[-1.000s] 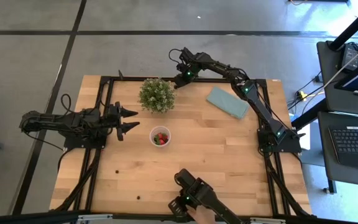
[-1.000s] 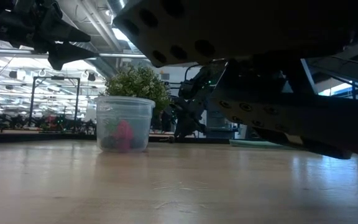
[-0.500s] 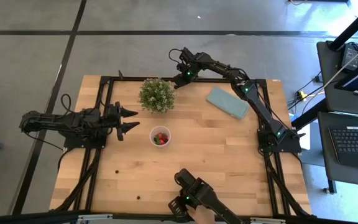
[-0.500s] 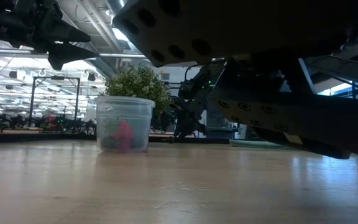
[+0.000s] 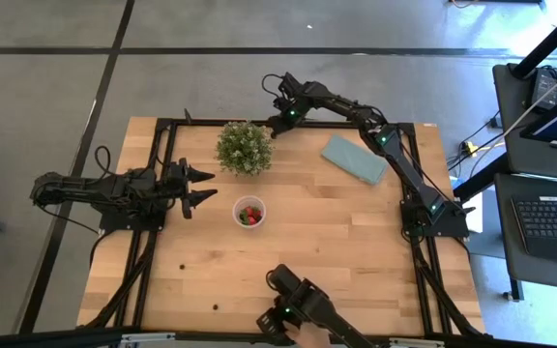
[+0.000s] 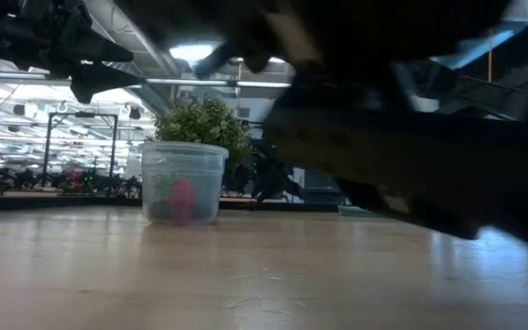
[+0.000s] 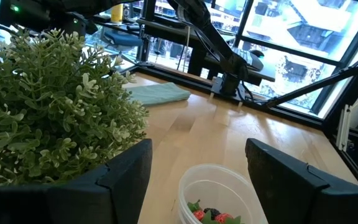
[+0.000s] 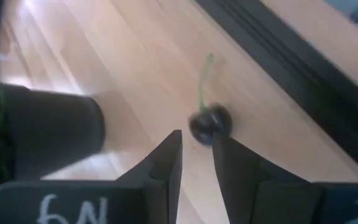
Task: Pick and placing Produce into tupperware
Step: Put the black cherry into the transparent container
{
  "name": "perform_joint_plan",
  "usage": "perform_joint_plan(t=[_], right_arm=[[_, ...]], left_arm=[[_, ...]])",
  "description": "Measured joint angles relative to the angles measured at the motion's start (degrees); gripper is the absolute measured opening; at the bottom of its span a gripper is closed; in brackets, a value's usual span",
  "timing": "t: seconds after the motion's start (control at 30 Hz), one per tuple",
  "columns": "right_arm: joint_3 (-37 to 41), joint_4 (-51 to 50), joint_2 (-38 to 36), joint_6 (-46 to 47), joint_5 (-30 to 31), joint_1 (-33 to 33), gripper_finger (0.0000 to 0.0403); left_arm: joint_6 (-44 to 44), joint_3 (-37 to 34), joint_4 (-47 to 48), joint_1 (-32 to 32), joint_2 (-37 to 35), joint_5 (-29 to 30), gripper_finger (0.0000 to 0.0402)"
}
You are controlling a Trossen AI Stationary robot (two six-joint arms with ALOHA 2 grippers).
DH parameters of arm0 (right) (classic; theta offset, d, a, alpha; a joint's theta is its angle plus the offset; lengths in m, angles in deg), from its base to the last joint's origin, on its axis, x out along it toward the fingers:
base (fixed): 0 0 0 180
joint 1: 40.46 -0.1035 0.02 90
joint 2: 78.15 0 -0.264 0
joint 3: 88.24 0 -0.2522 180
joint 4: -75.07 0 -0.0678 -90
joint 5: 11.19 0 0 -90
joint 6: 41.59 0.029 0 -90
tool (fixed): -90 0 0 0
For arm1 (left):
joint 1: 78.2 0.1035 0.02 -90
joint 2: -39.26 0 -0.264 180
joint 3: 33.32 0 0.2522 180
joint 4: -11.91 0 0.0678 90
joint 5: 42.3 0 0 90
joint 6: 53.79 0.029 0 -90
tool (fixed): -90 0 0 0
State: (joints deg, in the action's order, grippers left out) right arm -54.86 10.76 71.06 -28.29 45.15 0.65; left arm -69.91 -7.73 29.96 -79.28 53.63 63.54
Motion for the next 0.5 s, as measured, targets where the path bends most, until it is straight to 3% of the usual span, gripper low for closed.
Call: perform_joint_plan(t=[0.2,0.5], right_arm=[[0.0,7.23,0.01,3.03,-0.14,-1.87,0.0093],[-0.16,7.3,0.02,3.03,-0.12,-2.37,0.0093]], left_arm=[[0.0,0.0,0.0,0.01,0.02,0.0,0.025],[0.0,0.02,0.0,-0.01,0.02,-0.5,0.025]])
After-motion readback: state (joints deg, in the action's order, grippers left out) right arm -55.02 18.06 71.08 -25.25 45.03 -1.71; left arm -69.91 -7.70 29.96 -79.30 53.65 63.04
